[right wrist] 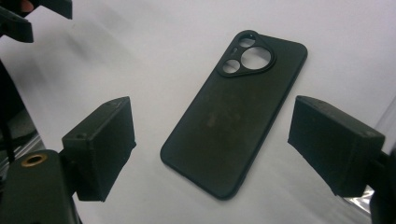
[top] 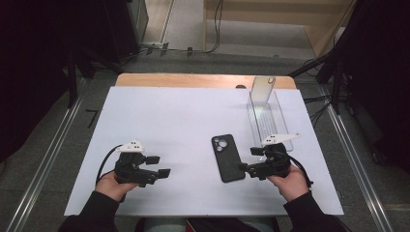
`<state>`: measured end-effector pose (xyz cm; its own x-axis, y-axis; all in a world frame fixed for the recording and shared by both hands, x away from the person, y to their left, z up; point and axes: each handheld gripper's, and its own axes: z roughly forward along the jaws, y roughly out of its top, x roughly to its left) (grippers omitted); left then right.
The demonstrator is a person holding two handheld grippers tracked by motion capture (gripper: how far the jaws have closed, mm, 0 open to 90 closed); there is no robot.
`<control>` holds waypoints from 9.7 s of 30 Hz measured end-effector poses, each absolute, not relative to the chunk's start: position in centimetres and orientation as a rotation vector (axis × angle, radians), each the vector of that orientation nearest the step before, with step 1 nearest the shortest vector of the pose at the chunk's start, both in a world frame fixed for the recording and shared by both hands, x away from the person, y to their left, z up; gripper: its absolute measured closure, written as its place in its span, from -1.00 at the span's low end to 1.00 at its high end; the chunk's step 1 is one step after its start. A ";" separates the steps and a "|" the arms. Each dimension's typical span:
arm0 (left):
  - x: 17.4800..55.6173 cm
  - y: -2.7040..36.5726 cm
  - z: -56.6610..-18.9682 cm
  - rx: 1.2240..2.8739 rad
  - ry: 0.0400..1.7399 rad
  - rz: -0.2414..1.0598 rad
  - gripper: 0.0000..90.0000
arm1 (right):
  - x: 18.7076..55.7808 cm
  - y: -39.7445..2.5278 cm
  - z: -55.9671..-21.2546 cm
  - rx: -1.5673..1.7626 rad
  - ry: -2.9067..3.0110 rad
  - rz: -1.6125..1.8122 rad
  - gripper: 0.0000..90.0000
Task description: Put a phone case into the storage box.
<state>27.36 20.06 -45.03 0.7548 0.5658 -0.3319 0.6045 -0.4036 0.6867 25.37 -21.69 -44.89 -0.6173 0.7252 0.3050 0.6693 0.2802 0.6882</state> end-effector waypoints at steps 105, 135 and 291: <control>27.3 20.2 -44.9 2.090 0.894 -0.053 -0.37 | 28.7 -12.6 -51.6 1.567 2.160 0.799 -0.83; 27.5 20.6 -44.5 2.031 0.919 -0.067 -0.37 | 29.3 -14.2 -50.0 1.596 2.211 0.915 -0.70; 33.4 12.1 -40.9 1.704 1.050 -0.128 0.82 | 27.1 -12.0 -44.5 1.225 2.456 1.432 -1.00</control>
<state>33.36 12.05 -40.86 0.6049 0.5741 -0.5518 0.6900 -0.0320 0.7231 27.07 -12.05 -44.53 -0.6861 0.6488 0.3292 0.6062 0.2596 0.7518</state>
